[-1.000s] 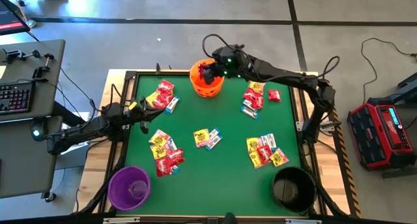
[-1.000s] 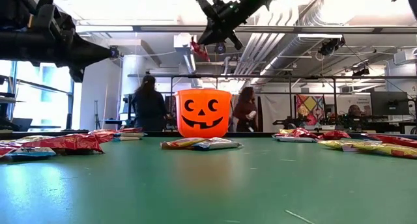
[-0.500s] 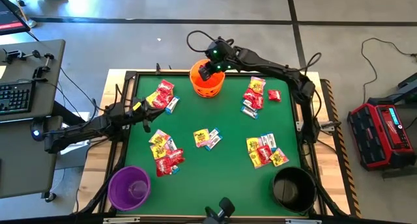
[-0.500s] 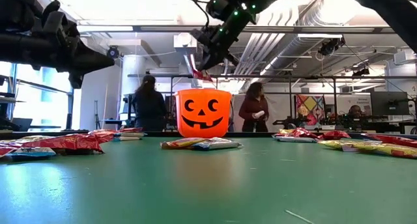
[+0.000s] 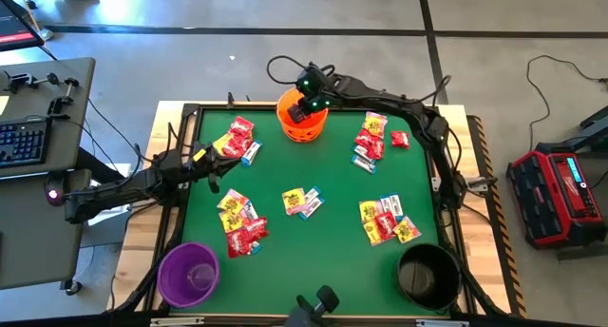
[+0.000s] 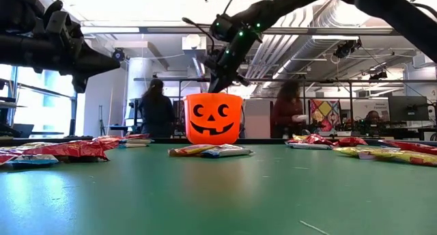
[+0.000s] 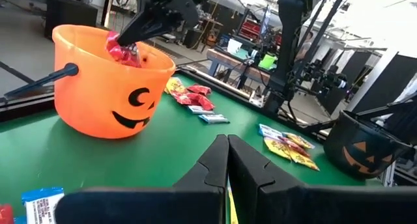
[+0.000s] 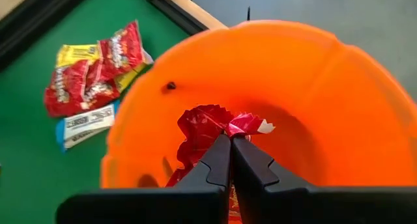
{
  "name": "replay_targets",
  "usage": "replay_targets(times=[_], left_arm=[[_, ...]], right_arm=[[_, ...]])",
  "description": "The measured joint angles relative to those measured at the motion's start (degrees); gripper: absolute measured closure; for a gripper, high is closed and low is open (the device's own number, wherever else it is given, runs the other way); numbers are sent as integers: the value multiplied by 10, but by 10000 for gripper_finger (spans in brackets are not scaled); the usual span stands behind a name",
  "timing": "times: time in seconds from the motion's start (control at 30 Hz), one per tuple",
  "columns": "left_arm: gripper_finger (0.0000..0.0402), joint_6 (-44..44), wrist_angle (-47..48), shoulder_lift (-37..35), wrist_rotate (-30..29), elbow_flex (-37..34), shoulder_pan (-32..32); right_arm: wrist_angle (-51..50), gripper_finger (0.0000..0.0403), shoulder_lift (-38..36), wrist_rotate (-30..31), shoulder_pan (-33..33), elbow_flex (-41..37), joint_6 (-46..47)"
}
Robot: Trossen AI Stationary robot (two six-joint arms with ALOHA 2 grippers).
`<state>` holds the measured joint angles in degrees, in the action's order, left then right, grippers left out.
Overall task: Sort candy by brand, put in halloween buckets
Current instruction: Put the red candy into the orange bucket
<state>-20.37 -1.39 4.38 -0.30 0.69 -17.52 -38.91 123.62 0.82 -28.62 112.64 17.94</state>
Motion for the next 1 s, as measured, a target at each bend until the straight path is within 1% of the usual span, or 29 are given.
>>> replay_targets(times=[0.4, 0.6, 0.83, 1.0], left_arm=[[401, -7, 8, 12, -3, 0, 0], [401, -49, 7, 26, 0, 0, 0], [401, -53, -21, 36, -1, 0, 0], [401, -51, -17, 36, -4, 0, 0]], right_arm=[[-9, 402, 9, -3, 0, 0, 11], [-9, 402, 9, -2, 0, 0, 14], [-3, 402, 14, 2, -3, 0, 18], [-7, 402, 20, 1, -12, 0, 42]])
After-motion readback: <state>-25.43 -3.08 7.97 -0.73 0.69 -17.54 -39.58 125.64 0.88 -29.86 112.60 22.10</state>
